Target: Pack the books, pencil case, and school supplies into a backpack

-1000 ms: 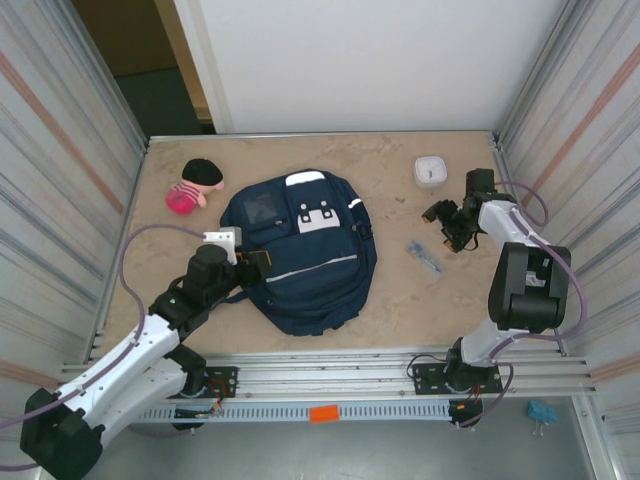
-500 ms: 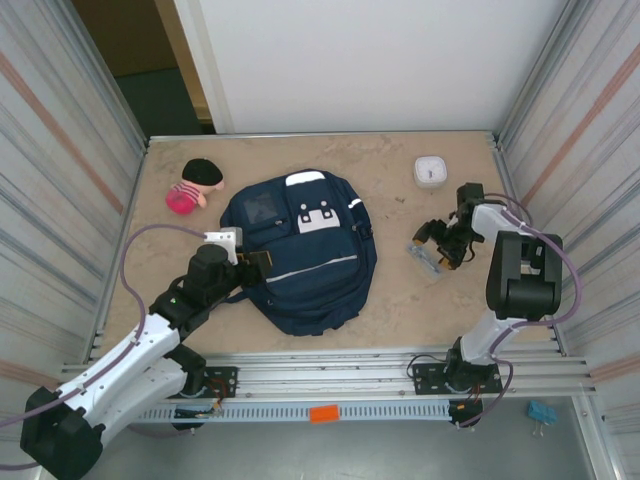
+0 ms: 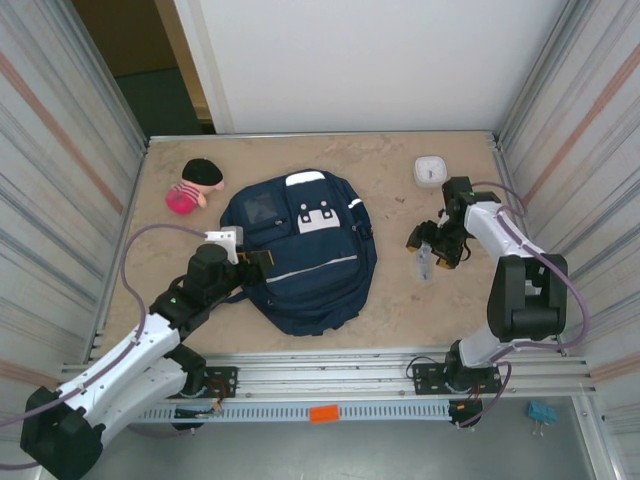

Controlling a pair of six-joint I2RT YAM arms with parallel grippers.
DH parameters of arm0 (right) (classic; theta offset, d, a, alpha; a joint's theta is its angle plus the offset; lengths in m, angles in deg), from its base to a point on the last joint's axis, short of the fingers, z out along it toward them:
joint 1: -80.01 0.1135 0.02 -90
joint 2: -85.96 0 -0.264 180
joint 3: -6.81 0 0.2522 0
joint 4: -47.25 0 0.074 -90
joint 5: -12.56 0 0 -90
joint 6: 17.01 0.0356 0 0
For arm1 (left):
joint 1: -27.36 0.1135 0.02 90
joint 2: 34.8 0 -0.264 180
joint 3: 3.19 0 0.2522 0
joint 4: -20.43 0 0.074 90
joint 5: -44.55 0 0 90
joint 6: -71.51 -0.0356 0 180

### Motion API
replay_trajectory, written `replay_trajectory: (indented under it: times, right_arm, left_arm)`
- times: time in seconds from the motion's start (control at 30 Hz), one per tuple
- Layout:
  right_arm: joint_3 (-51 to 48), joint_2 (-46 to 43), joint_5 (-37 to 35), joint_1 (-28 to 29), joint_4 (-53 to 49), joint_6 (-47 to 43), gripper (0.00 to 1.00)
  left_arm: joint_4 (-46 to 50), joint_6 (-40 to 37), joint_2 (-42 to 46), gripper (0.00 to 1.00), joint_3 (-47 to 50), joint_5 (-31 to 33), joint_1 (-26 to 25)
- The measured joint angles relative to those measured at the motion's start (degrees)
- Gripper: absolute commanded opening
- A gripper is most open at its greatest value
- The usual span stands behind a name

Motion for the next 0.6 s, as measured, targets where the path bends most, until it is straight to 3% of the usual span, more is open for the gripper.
replay_trajectory:
  times: [0.23, 0.6]
  right_arm:
    - [7.41, 10.01, -5.35, 2.71, -2.97, -8.39, 0.72]
    - [9.94, 18.36, -10.23, 4.22, -4.76, -14.88, 0.7]
  left_arm:
    - [0.22, 0.0, 2.36, 0.59, 0.0, 0.07, 0.0]
    - [0.72, 0.0, 3.17, 0.59, 0.0, 0.26, 0.0]
